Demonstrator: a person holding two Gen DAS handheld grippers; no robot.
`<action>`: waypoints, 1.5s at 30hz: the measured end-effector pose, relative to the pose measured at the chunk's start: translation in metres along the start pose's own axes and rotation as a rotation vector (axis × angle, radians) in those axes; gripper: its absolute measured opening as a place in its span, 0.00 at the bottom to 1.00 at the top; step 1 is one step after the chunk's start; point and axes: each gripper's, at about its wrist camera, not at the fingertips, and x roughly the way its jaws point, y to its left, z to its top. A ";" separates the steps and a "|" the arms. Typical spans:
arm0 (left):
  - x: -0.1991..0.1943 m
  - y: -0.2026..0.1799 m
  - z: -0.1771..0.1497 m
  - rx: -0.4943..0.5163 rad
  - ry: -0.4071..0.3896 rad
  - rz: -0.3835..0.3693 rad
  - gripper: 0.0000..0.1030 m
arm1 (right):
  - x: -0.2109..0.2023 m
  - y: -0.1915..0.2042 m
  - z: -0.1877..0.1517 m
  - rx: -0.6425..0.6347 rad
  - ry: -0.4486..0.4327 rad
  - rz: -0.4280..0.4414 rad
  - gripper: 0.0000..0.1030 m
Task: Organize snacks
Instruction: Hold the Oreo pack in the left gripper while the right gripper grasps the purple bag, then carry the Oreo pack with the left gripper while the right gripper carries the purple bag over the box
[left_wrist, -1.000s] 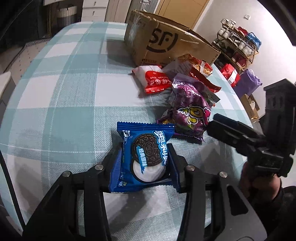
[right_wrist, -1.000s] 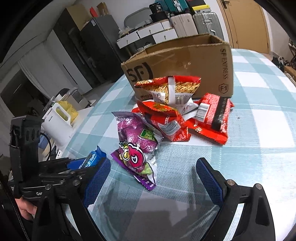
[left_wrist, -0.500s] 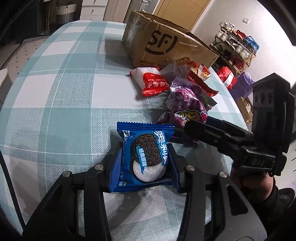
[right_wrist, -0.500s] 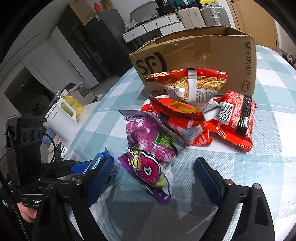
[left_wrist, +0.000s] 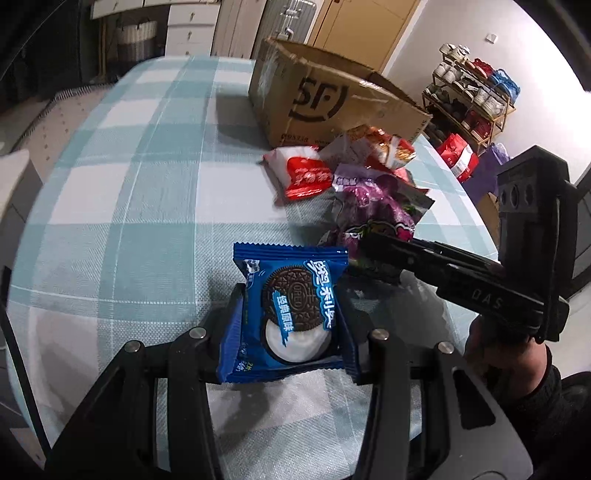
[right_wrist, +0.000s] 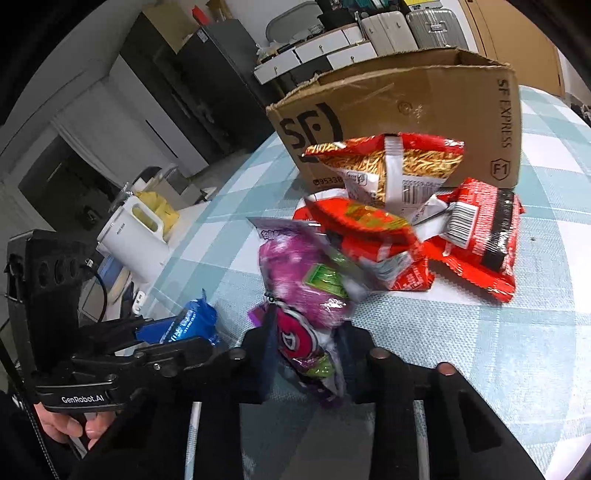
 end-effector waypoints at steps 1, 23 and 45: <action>-0.003 -0.003 0.000 0.007 -0.004 0.001 0.41 | -0.003 -0.002 -0.001 0.006 -0.004 0.011 0.26; -0.041 -0.060 0.024 0.117 -0.112 0.062 0.41 | -0.103 -0.024 -0.021 0.041 -0.154 0.066 0.26; -0.045 -0.094 0.098 0.187 -0.187 0.025 0.41 | -0.157 -0.007 0.029 -0.009 -0.266 0.025 0.26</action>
